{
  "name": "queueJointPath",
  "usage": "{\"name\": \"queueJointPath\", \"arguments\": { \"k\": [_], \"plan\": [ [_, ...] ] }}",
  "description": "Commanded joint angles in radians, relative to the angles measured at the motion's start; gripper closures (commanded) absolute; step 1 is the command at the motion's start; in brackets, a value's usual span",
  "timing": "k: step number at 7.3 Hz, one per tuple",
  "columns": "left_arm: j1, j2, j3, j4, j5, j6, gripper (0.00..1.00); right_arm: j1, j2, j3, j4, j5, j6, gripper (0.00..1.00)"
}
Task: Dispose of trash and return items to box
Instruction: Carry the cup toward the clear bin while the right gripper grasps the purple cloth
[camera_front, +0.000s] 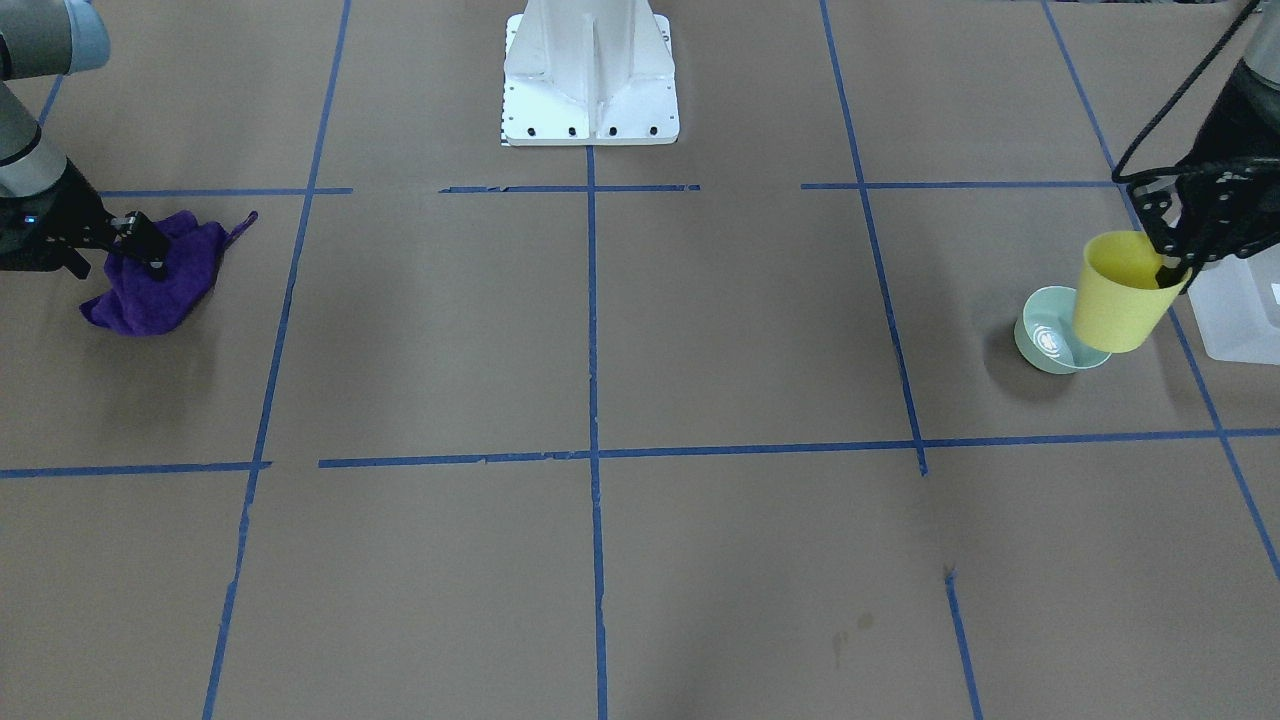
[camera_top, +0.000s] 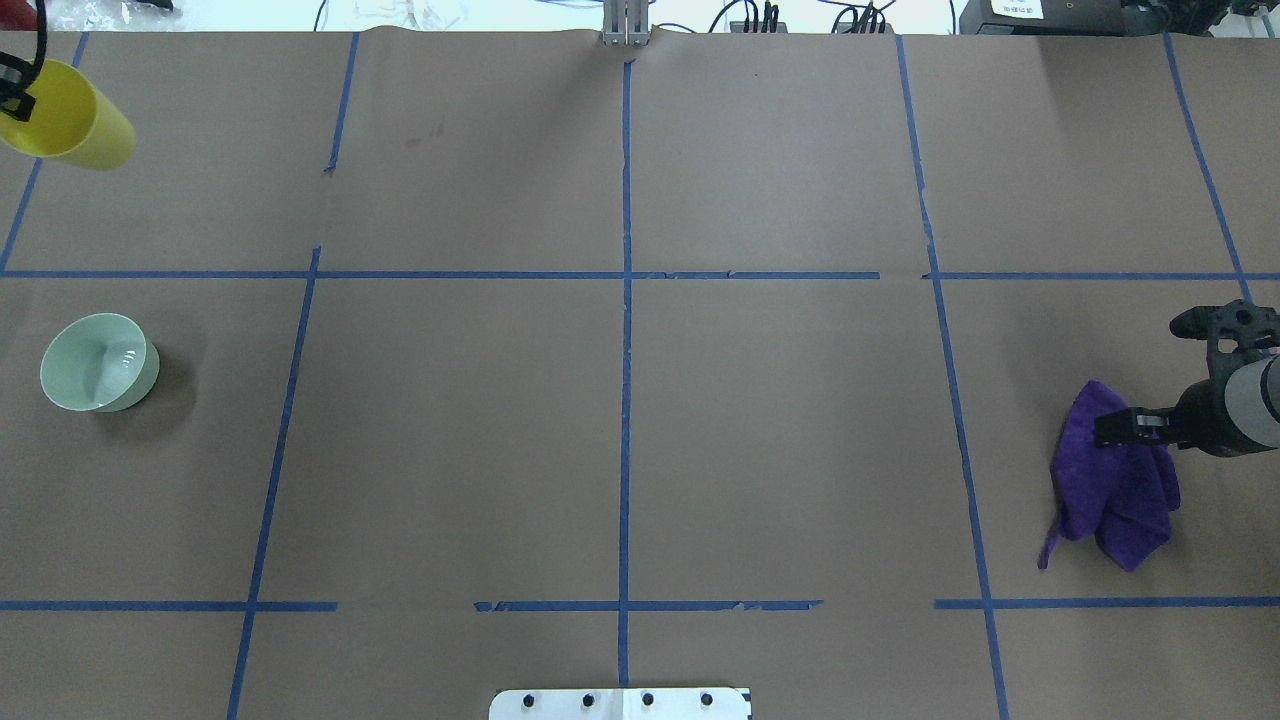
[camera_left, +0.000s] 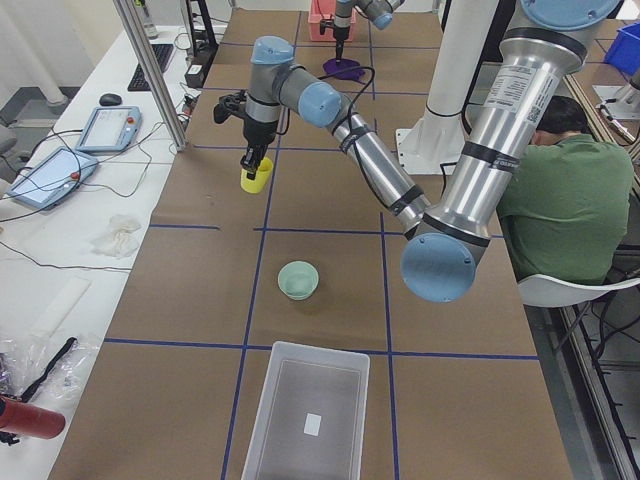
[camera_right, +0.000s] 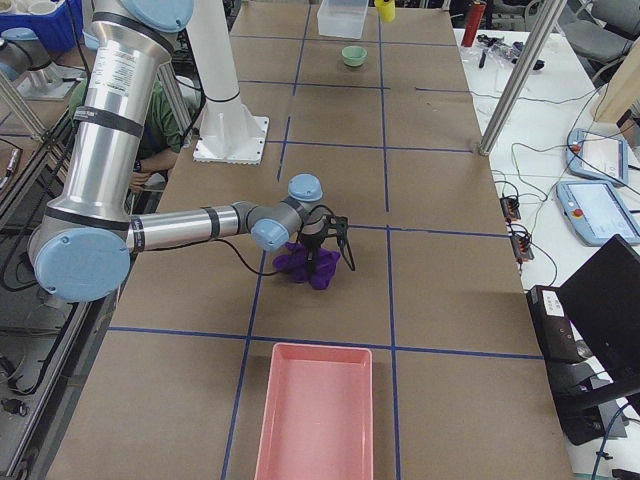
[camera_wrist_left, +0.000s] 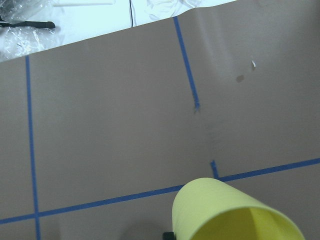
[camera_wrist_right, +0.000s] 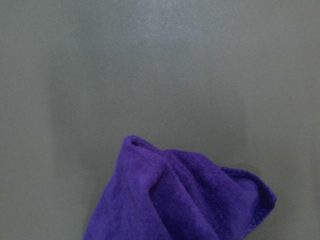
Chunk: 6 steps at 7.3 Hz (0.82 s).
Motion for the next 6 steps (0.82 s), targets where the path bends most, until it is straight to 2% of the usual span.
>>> {"name": "queueJointPath", "arguments": {
  "k": [1, 3, 4, 5, 6],
  "plan": [
    [-0.133, 0.037, 0.056, -0.002, -0.003, 0.227, 1.0, -0.013, 0.021, -0.017, 0.0, 0.0, 0.0, 0.99],
    [-0.228, 0.106, 0.136, -0.032, -0.003, 0.408, 1.0, -0.016, 0.018, -0.005, 0.0, -0.004, 0.002, 1.0],
    [-0.267, 0.125, 0.191, -0.06, -0.033, 0.482, 1.0, -0.013, 0.013, 0.025, -0.005, -0.001, 0.003, 1.0],
    [-0.282, 0.164, 0.219, -0.107, -0.058, 0.525, 1.0, 0.025, 0.01, 0.051, -0.017, 0.018, 0.002, 1.0],
    [-0.282, 0.212, 0.254, -0.182, -0.058, 0.529, 1.0, 0.091, 0.019, 0.097, -0.09, 0.082, -0.006, 1.0]
  ]
}}
